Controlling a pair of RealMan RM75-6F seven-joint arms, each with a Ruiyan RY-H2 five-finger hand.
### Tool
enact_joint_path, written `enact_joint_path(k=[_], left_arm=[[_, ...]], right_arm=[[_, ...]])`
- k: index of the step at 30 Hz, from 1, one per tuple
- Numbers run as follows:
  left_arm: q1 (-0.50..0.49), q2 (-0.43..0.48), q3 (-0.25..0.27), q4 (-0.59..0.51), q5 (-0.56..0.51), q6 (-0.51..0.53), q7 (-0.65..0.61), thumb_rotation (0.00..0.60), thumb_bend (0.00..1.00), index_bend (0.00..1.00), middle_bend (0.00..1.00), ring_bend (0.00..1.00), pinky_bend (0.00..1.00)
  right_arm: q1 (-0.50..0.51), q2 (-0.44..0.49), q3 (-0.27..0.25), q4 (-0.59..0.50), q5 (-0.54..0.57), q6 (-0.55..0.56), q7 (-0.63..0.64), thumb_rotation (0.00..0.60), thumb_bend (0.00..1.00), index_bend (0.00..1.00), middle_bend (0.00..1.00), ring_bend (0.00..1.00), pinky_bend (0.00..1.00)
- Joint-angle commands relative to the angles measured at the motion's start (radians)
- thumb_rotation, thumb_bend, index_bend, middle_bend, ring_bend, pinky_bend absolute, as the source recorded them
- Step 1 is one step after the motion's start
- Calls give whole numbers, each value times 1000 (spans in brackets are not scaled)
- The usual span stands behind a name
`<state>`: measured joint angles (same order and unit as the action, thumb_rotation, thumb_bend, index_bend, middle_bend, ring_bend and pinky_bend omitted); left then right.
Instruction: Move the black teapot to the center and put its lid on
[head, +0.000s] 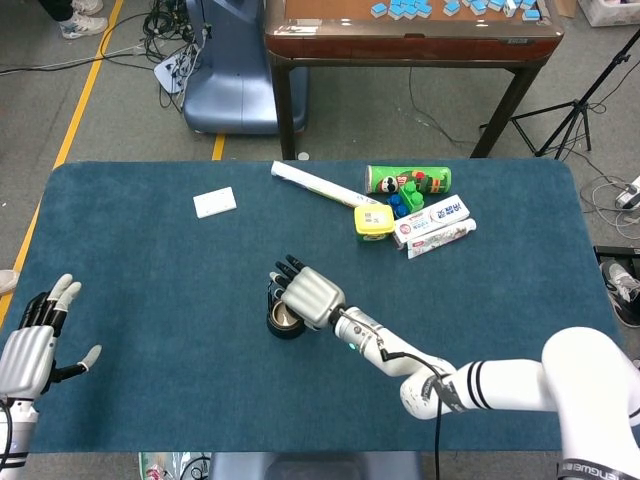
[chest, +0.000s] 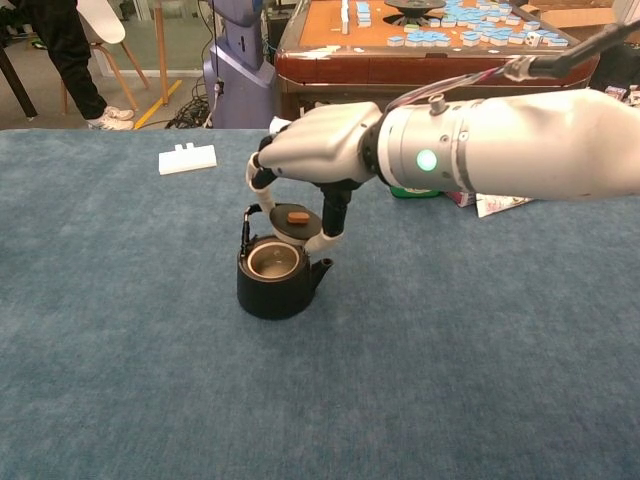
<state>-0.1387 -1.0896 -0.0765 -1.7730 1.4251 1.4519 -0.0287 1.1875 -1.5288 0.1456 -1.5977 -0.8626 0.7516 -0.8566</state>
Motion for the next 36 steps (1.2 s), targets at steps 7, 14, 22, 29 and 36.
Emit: enact_joint_path(k=[7,14,22,29,36], left_arm=[[4,2,1,6,2,1,-12,600,246,0,0,0,0],[12,3,3,16,2,4,-26,600,246,0,0,0,0],[17,2,2,21,5,8,-35,600,246,0,0,0,0],[20,1,2,27,5,10,-39,600,246,0,0,0,0],[22,-1,1,34,6,11,-40,600,246,0,0,0,0]], right_arm=[[64,-81,-39,74,47,14,-53,600,302,488,140,0,0],[88,-112,-51,108,67,22,-52,600,303,488,140,0,0],[109,-125,-60,118,91,33,-58,600,302,466,129,0,0],[133,-131,-71,115,130,38,-78,600,303,311,104,0,0],[153,-123,-78,98,173,52,-94,600,310,161,77,0,0]])
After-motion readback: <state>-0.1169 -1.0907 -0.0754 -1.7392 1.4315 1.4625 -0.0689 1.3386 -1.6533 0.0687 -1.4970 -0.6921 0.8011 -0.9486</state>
